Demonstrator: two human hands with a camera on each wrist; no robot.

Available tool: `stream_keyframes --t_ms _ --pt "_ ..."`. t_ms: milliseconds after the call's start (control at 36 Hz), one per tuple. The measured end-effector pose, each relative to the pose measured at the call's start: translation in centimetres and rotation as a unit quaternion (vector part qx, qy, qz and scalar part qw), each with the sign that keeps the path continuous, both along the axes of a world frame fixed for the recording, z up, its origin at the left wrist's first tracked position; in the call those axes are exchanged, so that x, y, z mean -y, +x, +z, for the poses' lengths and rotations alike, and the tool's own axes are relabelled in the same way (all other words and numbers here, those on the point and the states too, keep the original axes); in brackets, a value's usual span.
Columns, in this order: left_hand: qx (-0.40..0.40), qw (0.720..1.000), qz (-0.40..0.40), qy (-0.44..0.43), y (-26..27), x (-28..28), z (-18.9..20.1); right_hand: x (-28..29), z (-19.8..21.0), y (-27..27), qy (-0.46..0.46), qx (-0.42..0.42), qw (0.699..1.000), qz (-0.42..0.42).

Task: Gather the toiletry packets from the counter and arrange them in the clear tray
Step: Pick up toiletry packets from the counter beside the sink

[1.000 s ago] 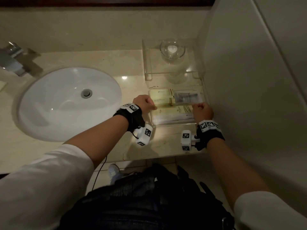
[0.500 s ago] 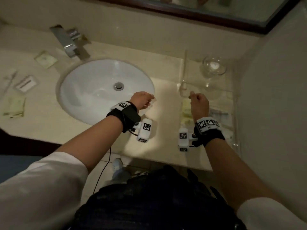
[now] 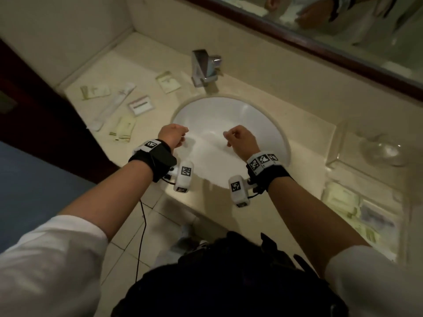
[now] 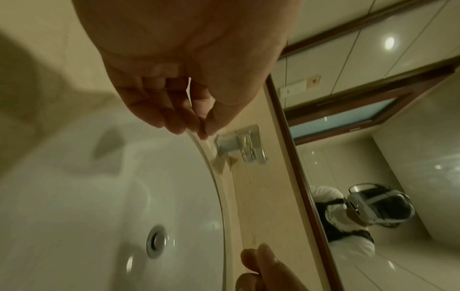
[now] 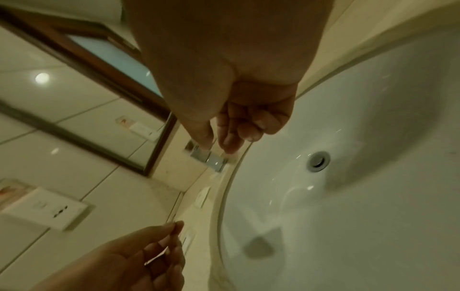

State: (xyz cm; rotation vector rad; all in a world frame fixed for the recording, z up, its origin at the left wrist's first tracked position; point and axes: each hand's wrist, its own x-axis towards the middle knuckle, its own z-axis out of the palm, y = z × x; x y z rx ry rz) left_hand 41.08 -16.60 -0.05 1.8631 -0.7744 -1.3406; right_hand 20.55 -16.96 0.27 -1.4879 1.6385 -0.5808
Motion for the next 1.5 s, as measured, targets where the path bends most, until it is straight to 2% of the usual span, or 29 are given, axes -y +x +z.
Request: stream_keyframes --t_ms 139,333,556,667,750,944,1250,1417,1500 --pt "0.033 0.998 0.046 0.003 6.4 0.7 -0.3 1.8 0.3 6.5 0.01 -0.027 0.997 0.078" --pt "0.136 0.988 0.041 0.063 14.6 1.8 -1.5 4.2 -0.1 13.6 0.018 -0.087 0.985 0.151" --pt "0.238 0.951 0.003 0.199 20.4 2.0 -4.3 6.0 -0.8 19.7 0.024 -0.133 0.971 0.196" --pt "0.244 0.941 0.008 0.233 21.6 1.7 -4.6 6.8 -1.0 22.8 0.025 -0.162 0.959 0.233" --pt "0.252 0.935 -0.031 0.247 22.1 1.7 -5.1 7.4 -1.7 24.6 0.022 -0.19 0.948 0.256" --pt "0.314 0.92 -0.054 0.227 21.5 1.6 -5.7 8.6 -2.9 27.7 0.033 -0.216 0.932 0.29" --pt "0.297 0.929 -0.056 0.213 21.7 1.5 -6.1 8.2 -4.4 29.8 0.042 -0.223 0.926 0.303" --pt "0.295 0.934 -0.059 0.193 21.5 1.1 -5.9 8.4 -4.8 29.8 0.044 -0.24 0.913 0.327" --pt "0.279 0.944 -0.061 0.169 21.6 0.9 -6.1 8.5 -5.0 29.8 0.051 -0.247 0.912 0.324"
